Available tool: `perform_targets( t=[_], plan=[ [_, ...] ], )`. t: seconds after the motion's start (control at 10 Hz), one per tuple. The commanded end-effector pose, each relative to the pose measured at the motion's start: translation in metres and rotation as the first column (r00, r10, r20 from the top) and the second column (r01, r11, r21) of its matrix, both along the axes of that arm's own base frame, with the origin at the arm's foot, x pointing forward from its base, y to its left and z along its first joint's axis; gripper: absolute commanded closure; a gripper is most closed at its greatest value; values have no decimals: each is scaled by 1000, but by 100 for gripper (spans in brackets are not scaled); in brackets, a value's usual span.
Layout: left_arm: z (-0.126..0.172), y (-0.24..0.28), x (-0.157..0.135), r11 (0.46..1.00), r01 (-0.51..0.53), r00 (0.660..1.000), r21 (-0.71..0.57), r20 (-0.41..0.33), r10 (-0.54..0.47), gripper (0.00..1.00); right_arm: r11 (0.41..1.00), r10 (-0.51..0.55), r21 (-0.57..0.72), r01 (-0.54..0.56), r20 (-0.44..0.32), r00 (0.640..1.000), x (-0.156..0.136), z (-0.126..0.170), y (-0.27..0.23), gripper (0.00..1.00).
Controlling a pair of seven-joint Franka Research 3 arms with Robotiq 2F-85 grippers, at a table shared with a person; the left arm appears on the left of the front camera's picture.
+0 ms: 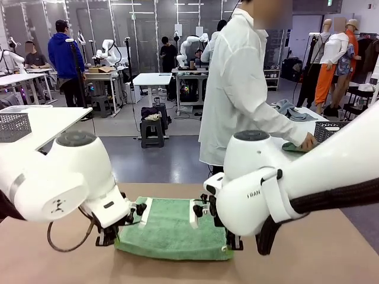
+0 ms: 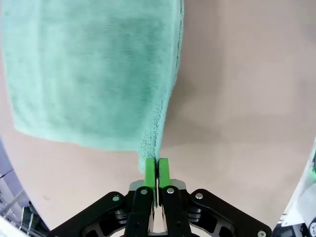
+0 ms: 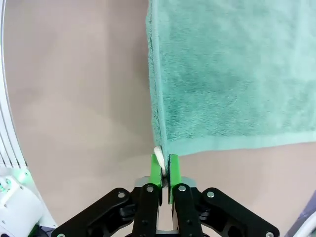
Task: Fold the towels and place them in the basket.
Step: When a person lays out a Towel with hook on the table, fold it in half twice.
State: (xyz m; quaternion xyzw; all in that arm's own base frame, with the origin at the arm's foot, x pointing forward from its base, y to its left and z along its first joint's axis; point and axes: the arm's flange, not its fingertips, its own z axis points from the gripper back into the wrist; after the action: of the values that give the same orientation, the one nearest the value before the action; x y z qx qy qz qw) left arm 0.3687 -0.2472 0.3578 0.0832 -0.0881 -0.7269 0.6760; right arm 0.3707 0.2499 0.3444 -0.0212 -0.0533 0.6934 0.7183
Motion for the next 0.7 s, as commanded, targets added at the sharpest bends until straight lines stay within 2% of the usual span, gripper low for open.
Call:
perform_targets(
  t=[0.0,0.1,0.3,0.6],
  plan=[
    [23,-1,12,999,-32,998,29,49,31,96,999,33,-29,-32,19,999,19,21,-3,92],
    [33,-2,24,999,-33,996,40,82,30,96,999,29,-40,-28,47,998,33,33,-3,92],
    [41,-1,47,998,-41,994,42,102,37,96,999,44,-1,-44,57,997,59,44,-5,92],
    [48,-3,75,998,-56,992,35,119,51,96,999,45,-15,-44,101,994,87,52,-2,92]
  ],
)
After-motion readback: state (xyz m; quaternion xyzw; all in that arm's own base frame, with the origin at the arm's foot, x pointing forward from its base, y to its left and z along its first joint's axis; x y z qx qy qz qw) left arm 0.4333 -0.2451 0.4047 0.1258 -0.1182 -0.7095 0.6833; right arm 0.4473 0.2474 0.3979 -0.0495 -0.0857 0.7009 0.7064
